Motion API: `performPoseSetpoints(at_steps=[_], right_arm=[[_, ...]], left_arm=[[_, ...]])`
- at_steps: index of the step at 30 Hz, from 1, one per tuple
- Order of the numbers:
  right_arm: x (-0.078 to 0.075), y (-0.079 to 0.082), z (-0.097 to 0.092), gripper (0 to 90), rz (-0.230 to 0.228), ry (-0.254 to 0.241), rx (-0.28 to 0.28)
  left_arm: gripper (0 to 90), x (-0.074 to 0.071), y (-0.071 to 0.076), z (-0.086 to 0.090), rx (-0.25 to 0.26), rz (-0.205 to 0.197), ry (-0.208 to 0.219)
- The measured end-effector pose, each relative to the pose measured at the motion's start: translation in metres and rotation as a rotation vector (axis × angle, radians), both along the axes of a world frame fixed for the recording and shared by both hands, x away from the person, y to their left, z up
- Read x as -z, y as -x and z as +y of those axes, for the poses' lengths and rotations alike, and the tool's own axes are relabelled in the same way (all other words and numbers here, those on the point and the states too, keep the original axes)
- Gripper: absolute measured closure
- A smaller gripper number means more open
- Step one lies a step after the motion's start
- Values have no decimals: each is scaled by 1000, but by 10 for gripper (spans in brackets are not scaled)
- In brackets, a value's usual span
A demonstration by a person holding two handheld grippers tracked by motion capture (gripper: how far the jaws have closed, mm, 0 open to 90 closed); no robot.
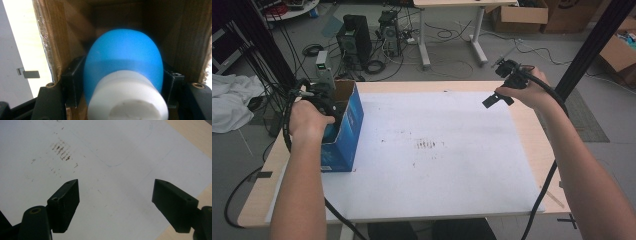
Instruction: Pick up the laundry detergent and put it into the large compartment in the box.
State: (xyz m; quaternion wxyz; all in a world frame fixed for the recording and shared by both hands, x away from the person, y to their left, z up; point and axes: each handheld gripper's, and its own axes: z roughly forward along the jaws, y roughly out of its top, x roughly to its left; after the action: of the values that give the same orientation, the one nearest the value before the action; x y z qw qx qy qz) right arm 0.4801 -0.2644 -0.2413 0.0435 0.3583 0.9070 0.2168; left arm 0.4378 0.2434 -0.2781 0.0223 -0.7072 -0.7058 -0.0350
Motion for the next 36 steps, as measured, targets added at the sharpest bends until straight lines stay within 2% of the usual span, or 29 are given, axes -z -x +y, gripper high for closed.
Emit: performPoseSetpoints(at_steps=[11, 18, 20, 28, 32, 36], right_arm=[[0, 1, -1, 220, 0, 1, -1], [-1, 1, -1, 221, 1, -2, -1], [-1, 1, -2, 221, -1, -3, 0], [-2, 3, -4, 218, 5, -3, 3], [-2, 3, -3, 211, 6, -6, 2], [-3, 3, -2, 210, 8, -7, -3]], left_arm=[[349, 1, 0, 1, -2, 6, 3], [290, -3, 2, -2, 28, -1, 0], [275, -8, 2, -4, 36, -13, -20], [234, -35, 8, -8, 77, -54, -50], [213, -51, 12, -14, 118, -85, -60], [201, -67, 17, -27, 187, -119, -52]])
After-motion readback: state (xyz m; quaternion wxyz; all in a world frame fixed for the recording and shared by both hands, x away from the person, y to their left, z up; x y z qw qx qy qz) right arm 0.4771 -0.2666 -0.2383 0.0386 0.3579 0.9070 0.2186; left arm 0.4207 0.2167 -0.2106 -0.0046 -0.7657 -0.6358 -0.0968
